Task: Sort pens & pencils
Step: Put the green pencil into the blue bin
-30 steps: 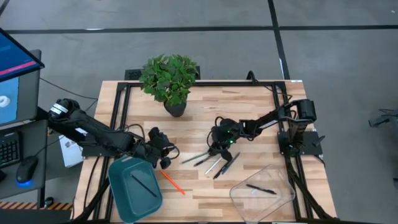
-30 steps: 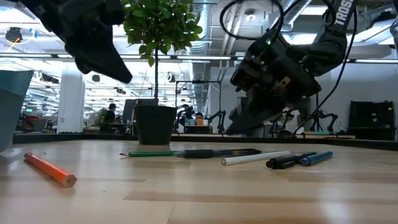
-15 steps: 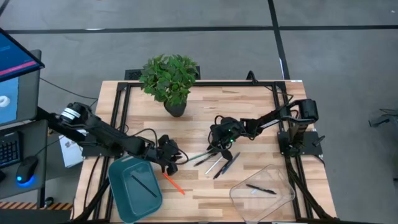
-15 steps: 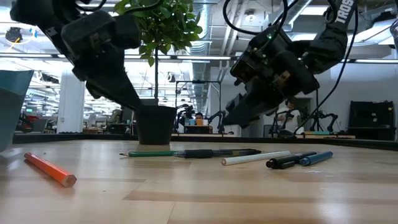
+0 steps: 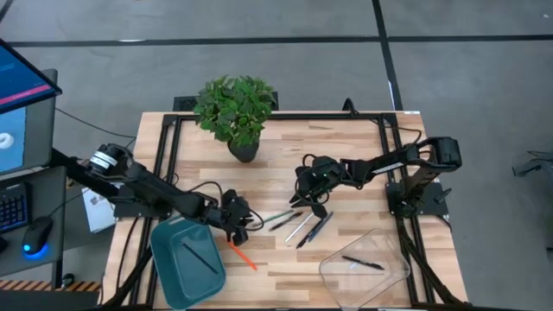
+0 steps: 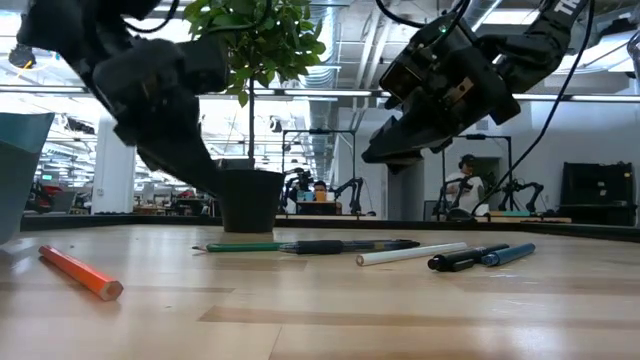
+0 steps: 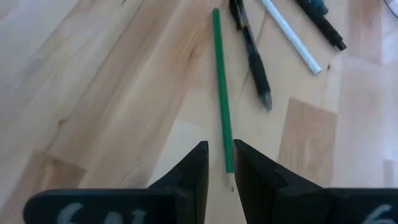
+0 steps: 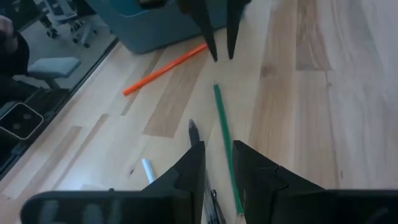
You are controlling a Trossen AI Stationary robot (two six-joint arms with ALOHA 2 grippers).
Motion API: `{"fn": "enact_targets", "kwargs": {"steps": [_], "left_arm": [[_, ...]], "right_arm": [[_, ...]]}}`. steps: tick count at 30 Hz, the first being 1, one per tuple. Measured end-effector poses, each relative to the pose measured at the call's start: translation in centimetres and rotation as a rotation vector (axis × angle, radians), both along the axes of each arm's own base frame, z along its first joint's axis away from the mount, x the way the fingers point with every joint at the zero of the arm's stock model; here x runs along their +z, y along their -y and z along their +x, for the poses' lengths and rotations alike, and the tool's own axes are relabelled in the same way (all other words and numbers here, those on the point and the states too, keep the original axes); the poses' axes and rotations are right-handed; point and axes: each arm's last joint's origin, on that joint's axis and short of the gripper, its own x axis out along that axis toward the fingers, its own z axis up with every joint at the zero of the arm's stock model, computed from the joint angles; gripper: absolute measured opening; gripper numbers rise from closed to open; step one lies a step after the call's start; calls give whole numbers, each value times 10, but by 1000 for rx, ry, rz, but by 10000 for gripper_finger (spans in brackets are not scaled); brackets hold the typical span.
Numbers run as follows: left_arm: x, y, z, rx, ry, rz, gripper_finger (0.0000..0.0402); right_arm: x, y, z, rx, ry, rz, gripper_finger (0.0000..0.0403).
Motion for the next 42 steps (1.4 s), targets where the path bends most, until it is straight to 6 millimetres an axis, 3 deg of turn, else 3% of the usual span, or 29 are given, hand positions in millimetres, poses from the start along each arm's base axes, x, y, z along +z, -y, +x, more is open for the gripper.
{"fn": "enact_targets", "kwargs": {"steps": [5,25,42], "left_arm": [[-15,3,6,-30,-28,-5,63],[-10,6,14,-34,35,15,63],[-10,-4,18,-18,30,4,63]], "right_arm": [[0,0,0,-12,-10,21,103],[5,-11,4,-21,59,-12,103],[5,-11,4,-23,57,-12,103]]}}
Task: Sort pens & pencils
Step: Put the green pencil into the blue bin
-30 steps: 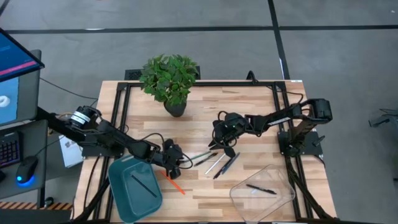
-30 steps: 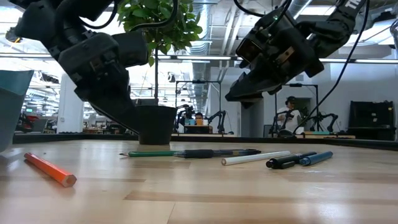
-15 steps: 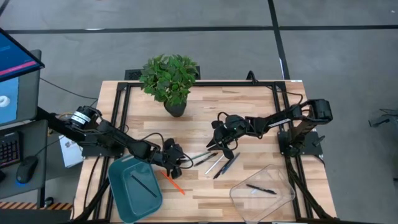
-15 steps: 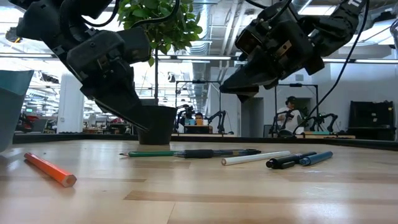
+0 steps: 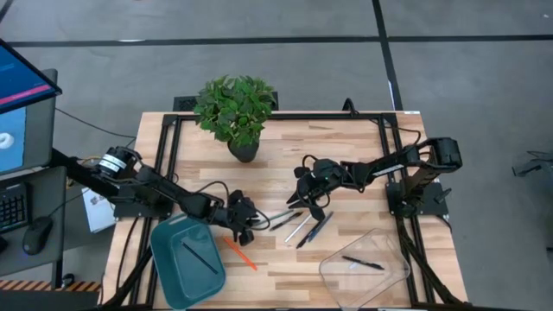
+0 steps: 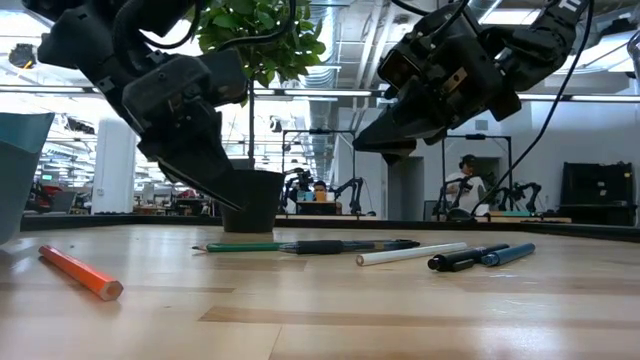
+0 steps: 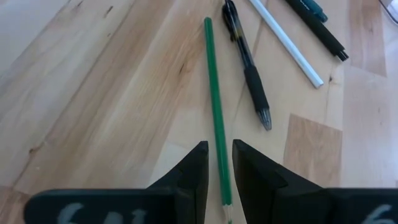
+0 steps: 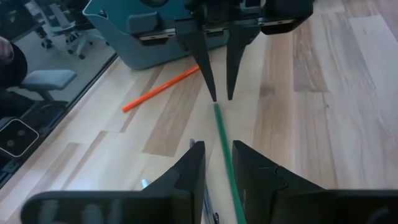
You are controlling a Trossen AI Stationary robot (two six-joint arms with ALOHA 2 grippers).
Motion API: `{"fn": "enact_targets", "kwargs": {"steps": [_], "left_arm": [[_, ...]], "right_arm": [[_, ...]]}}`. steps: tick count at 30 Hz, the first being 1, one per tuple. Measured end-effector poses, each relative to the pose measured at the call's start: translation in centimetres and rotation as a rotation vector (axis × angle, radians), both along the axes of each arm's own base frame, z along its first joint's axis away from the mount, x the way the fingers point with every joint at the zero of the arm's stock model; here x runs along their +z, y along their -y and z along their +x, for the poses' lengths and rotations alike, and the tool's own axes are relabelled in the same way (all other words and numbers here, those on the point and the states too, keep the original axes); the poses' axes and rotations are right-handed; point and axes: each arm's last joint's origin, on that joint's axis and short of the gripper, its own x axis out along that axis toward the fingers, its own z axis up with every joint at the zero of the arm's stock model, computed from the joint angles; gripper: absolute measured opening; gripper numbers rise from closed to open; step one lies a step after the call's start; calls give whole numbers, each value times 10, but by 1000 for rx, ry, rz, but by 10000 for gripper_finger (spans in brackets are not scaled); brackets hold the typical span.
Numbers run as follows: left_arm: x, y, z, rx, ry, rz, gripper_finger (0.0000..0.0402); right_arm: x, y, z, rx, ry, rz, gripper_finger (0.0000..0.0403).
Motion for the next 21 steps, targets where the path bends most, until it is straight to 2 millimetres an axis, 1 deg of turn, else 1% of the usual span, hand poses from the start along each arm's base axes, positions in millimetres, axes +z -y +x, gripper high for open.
{"fn": "enact_targets", "kwargs": {"steps": [3,9,12,14,17,21], "left_arm": [[0,-2,1,17,0,-21,63],[-1,-3,1,-2,-10,-36,63],[-6,-2,2,-14,-28,-28,63],[-12,-1,6,-12,-19,-32,63],[-23,-1,8,-12,-55,-6,63],[-25,0,12,-11,-55,-2,63]], "right_arm": [[0,0,0,3,0,1,103],[0,0,0,3,0,2,103],[0,0,0,3,-4,2,103],[-1,0,0,3,-9,2,103],[-1,0,-1,3,-11,2,103],[-1,0,-1,3,-15,2,103]]}}
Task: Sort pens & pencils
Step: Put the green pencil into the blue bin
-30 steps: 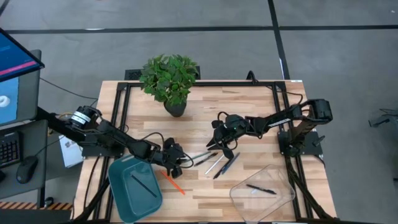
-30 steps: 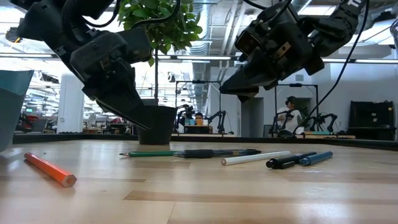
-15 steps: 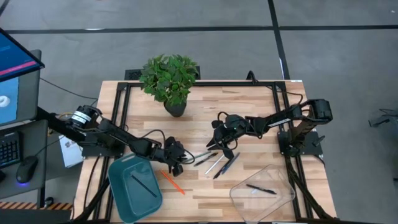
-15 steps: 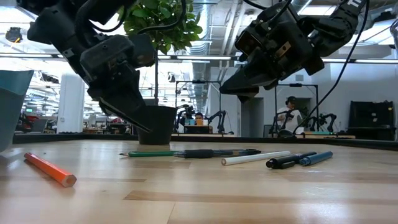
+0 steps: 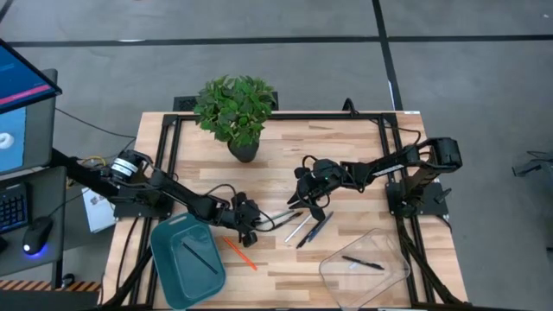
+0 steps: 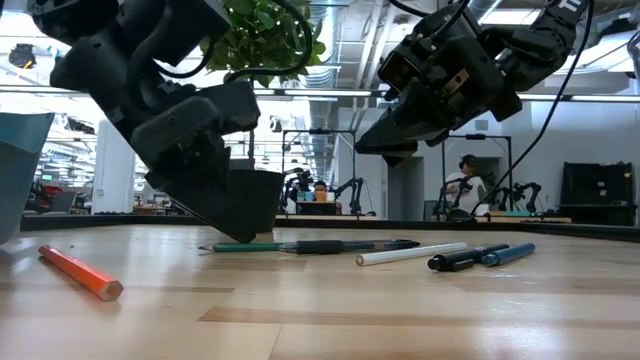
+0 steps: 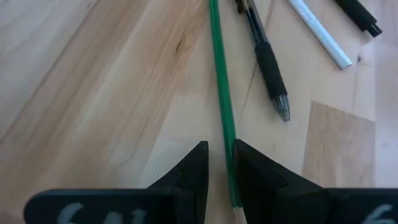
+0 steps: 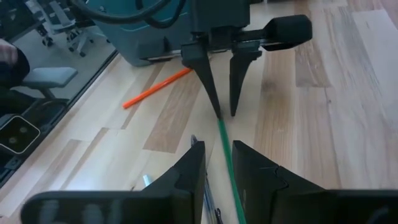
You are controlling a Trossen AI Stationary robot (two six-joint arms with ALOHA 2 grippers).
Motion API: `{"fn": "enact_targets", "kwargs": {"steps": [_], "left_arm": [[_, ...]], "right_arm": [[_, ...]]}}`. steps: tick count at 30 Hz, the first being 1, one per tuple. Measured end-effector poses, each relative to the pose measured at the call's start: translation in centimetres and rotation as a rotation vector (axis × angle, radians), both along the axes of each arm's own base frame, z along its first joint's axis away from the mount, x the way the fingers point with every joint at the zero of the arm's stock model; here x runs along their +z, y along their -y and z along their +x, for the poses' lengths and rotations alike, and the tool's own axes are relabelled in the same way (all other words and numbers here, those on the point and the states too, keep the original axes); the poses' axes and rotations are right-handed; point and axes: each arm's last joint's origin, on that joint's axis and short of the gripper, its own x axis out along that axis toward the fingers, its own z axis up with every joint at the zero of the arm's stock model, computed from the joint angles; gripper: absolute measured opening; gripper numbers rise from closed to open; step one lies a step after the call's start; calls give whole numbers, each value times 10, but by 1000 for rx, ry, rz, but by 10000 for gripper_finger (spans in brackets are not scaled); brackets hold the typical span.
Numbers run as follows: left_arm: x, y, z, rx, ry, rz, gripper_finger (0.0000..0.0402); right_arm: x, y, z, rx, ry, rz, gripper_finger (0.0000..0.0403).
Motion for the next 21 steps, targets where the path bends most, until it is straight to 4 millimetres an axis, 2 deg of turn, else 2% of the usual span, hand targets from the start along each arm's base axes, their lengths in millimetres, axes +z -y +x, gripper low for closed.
{"fn": "enact_targets", "kwargs": {"steps": [9,12,21], "left_arm": [[-2,3,2,-22,12,-19,63],[3,7,6,-52,53,-37,63],[2,5,6,-50,33,-33,63]], "right_arm": [[0,0,0,0,-5,0,103],[0,0,0,0,-5,0,103],[0,-1,0,2,-5,0,103]]}}
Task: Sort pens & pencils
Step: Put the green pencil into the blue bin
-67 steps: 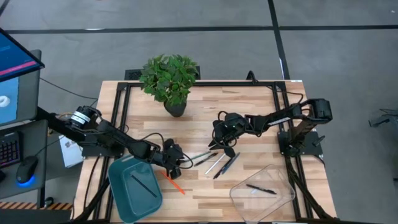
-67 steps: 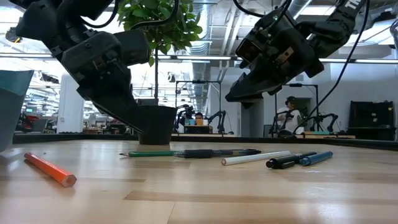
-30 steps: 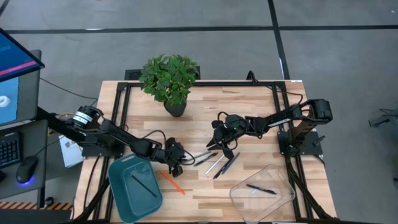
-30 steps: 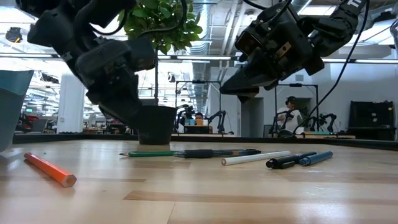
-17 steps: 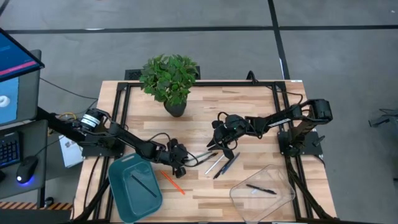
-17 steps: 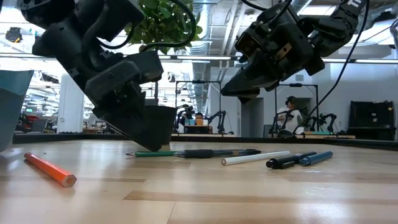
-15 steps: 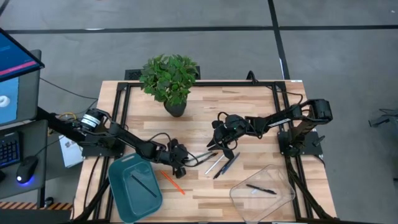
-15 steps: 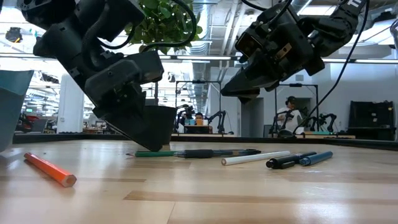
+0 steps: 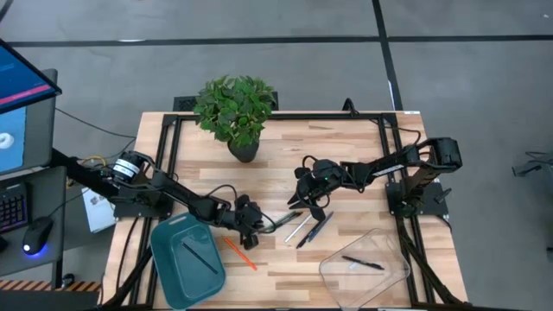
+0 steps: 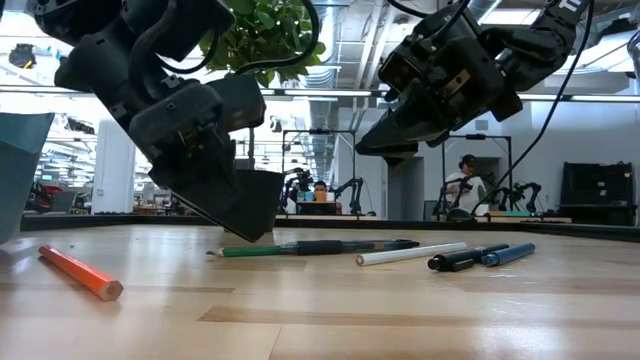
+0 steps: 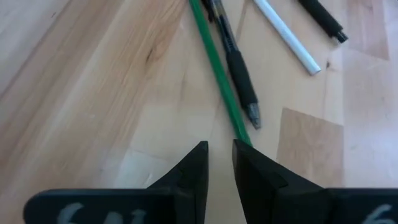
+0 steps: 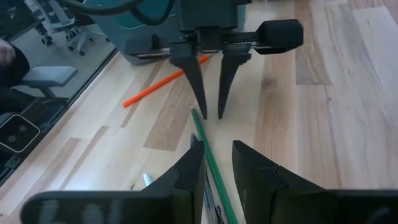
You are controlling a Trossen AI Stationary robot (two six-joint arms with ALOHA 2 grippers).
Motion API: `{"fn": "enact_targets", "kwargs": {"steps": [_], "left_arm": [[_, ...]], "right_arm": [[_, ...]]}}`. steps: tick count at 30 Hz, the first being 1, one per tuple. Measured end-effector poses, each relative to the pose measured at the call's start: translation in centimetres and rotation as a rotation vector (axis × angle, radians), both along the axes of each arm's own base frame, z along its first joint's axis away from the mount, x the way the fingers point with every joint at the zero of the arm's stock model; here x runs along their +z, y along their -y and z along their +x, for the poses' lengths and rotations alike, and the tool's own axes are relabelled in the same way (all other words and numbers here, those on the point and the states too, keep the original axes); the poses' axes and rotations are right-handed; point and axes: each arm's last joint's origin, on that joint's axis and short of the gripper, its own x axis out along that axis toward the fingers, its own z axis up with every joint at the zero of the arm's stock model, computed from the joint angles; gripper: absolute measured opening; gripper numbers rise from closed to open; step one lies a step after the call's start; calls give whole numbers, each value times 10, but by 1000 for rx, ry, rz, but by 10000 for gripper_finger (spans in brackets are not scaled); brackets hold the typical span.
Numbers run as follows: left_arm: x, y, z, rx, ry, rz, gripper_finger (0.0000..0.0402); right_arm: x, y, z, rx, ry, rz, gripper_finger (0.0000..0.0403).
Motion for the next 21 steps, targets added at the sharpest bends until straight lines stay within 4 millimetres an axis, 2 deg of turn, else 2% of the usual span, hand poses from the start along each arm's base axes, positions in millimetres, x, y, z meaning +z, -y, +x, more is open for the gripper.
{"fn": "enact_targets", "kwargs": {"steps": [12,21], "left_arm": [[3,7,1,-48,28,-77,63],[3,6,1,-10,24,-102,75]], "right_arm": [[0,0,0,1,0,0,103],[0,0,0,1,0,0,103]]}}
